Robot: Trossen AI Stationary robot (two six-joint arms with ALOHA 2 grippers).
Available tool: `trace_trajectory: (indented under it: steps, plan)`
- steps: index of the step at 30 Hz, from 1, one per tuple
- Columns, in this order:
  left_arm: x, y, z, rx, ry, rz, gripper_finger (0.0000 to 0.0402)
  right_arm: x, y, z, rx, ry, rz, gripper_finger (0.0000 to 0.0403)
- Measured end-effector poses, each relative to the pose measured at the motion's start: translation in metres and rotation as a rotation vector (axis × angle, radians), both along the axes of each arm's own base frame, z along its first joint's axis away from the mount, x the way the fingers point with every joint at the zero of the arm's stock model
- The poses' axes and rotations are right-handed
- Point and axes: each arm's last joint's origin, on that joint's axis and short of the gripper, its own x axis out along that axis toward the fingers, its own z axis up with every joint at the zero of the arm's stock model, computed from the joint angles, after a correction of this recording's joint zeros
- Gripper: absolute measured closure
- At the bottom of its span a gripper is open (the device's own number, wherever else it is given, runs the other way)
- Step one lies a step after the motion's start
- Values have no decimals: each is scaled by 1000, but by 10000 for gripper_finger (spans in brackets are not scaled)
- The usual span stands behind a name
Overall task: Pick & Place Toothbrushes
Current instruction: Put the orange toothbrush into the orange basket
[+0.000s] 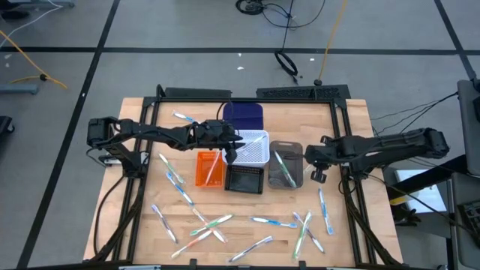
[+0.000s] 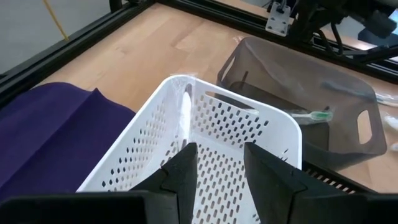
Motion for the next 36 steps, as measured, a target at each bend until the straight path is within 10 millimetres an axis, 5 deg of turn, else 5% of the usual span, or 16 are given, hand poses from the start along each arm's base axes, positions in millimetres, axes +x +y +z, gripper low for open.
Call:
trace_trajectory:
  steps: [16, 28, 36]
  plan:
    - [2, -9, 0, 4, -2, -28, 268, 14, 0, -22, 5, 165, 7, 394]
    - [2, -9, 1, 8, -12, -30, 268, 23, 1, -34, 30, 222, 23, 270]
    - [2, -9, 1, 8, -13, -30, 268, 31, 1, -42, 26, 229, 44, 239]
